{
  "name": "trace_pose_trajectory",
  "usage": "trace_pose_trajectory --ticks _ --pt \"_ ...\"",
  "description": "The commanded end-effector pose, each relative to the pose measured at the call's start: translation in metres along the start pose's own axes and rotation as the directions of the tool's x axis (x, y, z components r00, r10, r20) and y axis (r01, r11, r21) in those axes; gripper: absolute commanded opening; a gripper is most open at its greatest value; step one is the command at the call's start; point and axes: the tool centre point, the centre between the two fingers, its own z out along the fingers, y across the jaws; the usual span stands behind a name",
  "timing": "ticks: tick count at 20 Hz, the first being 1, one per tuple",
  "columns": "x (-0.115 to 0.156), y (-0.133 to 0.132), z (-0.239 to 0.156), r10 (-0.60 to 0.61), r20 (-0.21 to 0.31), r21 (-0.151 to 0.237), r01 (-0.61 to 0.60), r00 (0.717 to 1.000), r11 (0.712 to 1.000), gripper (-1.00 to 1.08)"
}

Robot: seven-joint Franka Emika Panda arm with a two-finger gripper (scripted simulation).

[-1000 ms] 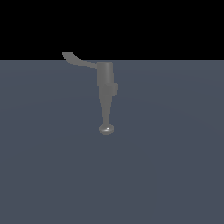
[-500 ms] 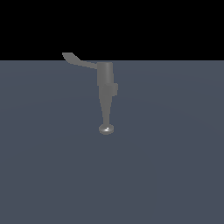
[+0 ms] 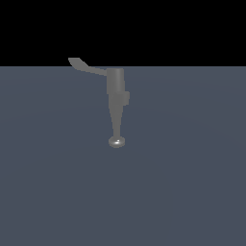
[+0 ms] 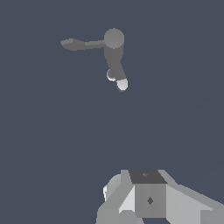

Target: Turn on the faucet by rotating a designated handle.

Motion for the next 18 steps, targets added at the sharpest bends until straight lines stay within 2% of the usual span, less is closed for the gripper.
trace_pose_trajectory --ticks 1,10,18 --pt "0.006 -0.002 0.002 0.026 0.001 0.004 -0.026 1.0 1.0 -1.0" --pt "0.041 -0.012 0.013 0.178 0.01 0.022 -0.178 0.984 0.984 -1.0" --pt "0.081 -0.026 0.03 0.35 0.026 0.033 -0.351 0.936 0.936 -1.0"
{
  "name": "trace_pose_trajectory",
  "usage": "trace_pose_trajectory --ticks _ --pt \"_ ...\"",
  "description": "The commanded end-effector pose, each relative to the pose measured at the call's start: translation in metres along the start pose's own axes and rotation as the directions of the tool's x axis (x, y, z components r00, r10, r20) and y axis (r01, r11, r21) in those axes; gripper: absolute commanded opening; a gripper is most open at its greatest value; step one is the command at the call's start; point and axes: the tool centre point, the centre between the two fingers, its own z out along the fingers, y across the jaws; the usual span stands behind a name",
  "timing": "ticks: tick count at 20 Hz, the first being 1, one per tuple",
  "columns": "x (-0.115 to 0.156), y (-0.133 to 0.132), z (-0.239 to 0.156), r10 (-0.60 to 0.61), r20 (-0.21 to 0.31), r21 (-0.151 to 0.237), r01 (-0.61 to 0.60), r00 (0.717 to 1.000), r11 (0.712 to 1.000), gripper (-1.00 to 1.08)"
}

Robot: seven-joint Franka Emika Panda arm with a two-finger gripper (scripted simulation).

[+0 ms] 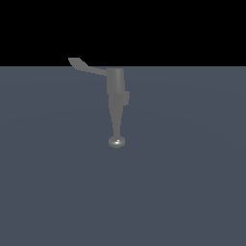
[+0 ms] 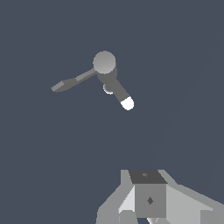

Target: Turn on the faucet by rotating a designated handle.

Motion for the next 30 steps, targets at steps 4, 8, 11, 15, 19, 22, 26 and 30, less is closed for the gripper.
trace_pose_trajectory --ticks 4,8,11,15,19,22,26,30 --pt "0.023 -0.018 0.015 0.126 0.008 0.006 -0.126 0.992 0.992 -1.0" --pt "0.038 -0.032 0.027 0.216 0.012 0.006 -0.216 0.976 0.976 -1.0" --pt "0.049 -0.042 0.037 0.283 0.015 0.005 -0.283 0.959 0.959 -1.0" --pt "0.064 -0.056 0.051 0.37 0.017 0.002 -0.37 0.929 0.929 -1.0" --pt "0.077 -0.069 0.067 0.454 0.017 -0.003 -0.454 0.891 0.891 -1.0" --pt "0.087 -0.08 0.079 0.515 0.016 -0.006 -0.515 0.857 0.857 -1.0" --pt "0.099 -0.094 0.097 0.592 0.011 -0.012 -0.592 0.806 0.806 -1.0" --pt "0.111 -0.107 0.115 0.664 0.003 -0.016 -0.664 0.748 0.748 -1.0"
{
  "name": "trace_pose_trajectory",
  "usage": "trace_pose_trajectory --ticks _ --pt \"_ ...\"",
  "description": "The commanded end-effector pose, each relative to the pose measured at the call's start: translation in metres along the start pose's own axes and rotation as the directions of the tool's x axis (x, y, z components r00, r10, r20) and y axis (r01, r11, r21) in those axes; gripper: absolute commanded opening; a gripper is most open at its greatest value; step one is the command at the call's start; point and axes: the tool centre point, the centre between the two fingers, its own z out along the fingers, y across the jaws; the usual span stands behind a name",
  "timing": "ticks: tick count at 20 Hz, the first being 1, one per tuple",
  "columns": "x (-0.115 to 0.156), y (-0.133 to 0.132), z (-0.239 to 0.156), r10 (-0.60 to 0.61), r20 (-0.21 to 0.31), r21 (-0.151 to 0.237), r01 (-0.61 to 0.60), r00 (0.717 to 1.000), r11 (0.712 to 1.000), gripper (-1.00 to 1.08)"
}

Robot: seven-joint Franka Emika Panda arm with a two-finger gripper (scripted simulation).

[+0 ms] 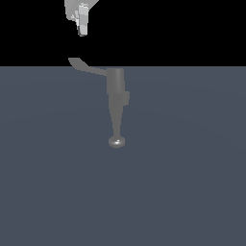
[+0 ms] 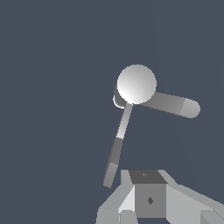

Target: Turn on the faucet by rotating a designated handle.

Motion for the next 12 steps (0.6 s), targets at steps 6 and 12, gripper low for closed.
trace_pose_trajectory --ticks 6,12 --pt "-0.001 -0.031 0.035 0.165 -0.016 -0.005 -0.165 0.986 0.986 -1.0" --pt "-0.003 -0.047 0.055 0.253 -0.029 -0.004 -0.253 0.967 0.967 -1.0"
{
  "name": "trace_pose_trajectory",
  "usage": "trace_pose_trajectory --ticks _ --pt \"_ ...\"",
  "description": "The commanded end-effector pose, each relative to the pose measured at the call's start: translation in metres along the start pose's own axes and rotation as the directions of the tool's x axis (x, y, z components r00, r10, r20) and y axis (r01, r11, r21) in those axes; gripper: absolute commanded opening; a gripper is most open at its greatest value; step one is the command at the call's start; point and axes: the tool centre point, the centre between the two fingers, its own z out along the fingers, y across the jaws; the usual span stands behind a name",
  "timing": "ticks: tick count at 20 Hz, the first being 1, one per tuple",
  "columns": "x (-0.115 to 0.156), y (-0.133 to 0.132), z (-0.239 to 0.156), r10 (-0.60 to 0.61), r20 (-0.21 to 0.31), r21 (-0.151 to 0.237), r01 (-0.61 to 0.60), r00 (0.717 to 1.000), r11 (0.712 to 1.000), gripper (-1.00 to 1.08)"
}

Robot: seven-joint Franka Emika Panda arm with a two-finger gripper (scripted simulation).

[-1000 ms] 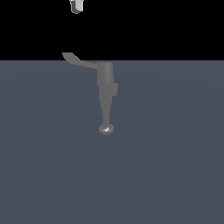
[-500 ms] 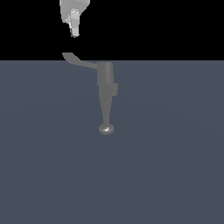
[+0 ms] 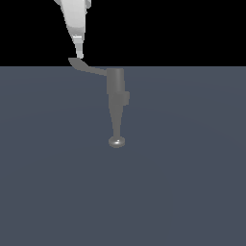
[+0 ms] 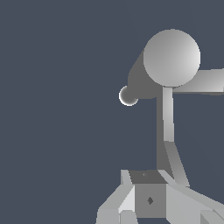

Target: Turn on the faucet by rotating a designated handle.

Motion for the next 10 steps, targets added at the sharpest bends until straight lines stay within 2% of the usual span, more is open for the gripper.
trace_pose_trajectory --ticks 1,10 --pt "-0.002 -0.006 0.007 0.033 -0.005 0.001 -0.033 0.999 0.999 -1.0" --pt "-0.005 -0.013 0.018 0.079 -0.012 0.001 -0.079 0.997 0.997 -1.0"
